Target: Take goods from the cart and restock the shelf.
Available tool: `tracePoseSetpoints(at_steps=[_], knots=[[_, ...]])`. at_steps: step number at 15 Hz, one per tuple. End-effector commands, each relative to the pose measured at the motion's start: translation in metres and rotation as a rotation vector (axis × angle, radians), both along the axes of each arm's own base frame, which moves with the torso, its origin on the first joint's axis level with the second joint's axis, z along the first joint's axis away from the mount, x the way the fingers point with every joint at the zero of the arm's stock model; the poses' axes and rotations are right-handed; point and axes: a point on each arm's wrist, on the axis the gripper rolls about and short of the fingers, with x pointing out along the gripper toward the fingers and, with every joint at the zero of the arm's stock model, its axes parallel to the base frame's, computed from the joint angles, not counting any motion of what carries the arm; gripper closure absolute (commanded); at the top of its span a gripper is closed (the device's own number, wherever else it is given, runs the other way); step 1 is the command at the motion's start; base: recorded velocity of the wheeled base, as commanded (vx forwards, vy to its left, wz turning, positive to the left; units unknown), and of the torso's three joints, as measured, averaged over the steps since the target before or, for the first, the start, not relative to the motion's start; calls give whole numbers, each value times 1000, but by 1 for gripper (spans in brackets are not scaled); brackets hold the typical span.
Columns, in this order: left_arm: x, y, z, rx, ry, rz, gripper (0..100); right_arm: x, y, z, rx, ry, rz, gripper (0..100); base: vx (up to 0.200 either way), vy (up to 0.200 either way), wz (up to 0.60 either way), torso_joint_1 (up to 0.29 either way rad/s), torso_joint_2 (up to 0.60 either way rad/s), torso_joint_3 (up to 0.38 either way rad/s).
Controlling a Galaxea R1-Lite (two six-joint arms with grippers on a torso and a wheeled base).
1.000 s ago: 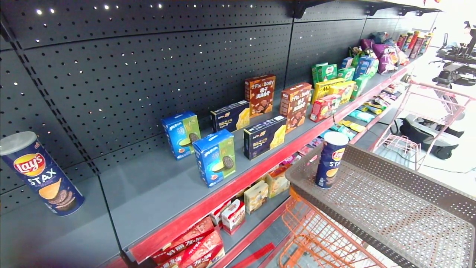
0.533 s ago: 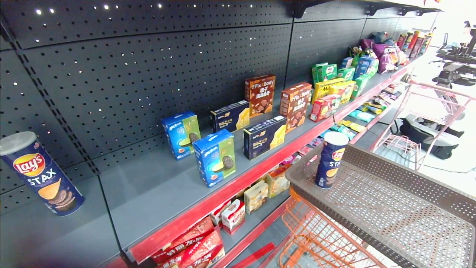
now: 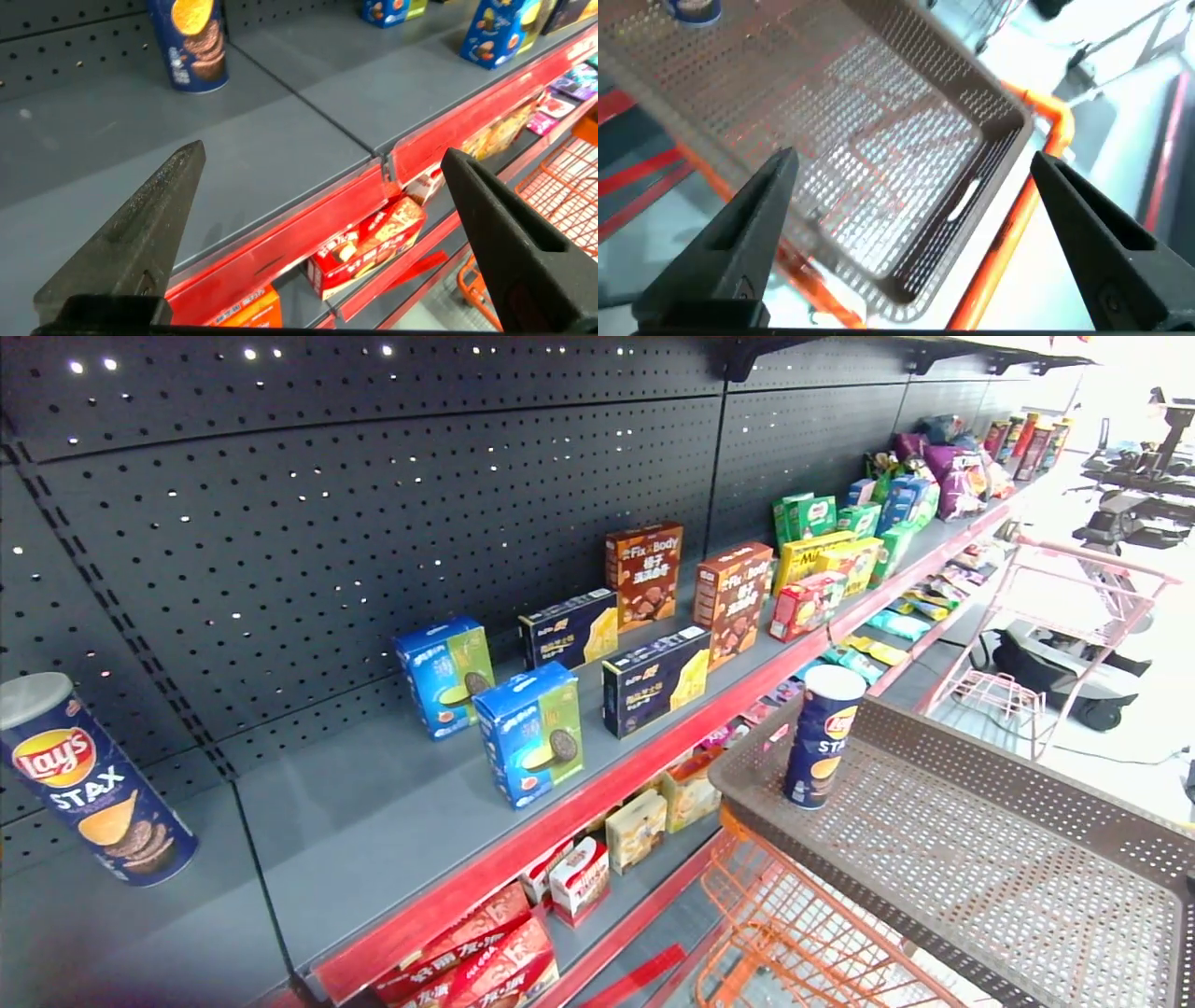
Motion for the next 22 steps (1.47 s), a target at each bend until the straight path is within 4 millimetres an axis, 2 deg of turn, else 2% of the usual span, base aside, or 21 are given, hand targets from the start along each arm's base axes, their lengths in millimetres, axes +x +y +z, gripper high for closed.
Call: tracePoseSetpoints(at_steps=[1,3,5,10,13,15,17,18,20,22], knots=[[0,0,0,0,0,0,0,-1,5,0,86,-38,32,0,0,0,0,0,0,0],[0,0,0,0,1,0,0,10,8,2,258,-72,-1,0,0,0,0,0,0,0],[0,0,0,0,0,0,0,23,6,-3,259,-32,-45,0,0,0,0,0,0,0],[0,0,0,0,0,0,0,99,-7,-13,227,-48,-158,0,0,0,0,0,0,0],[0,0,0,0,0,0,0,132,-14,-10,226,-25,-192,0,0,0,0,0,0,0],[0,0,0,0,0,0,0,169,-14,-7,271,-4,-109,0,0,0,0,0,0,0],[0,0,0,0,1,0,0,185,-22,-13,303,32,-7,0,0,0,0,0,0,0],[0,0,0,0,0,0,0,201,-29,-22,295,54,75,0,0,0,0,0,0,0],[0,0,0,0,1,0,0,220,-32,-36,300,12,127,0,0,0,0,0,0,0],[0,0,0,0,1,0,0,224,-32,-35,321,-6,187,0,0,0,0,0,0,0]])
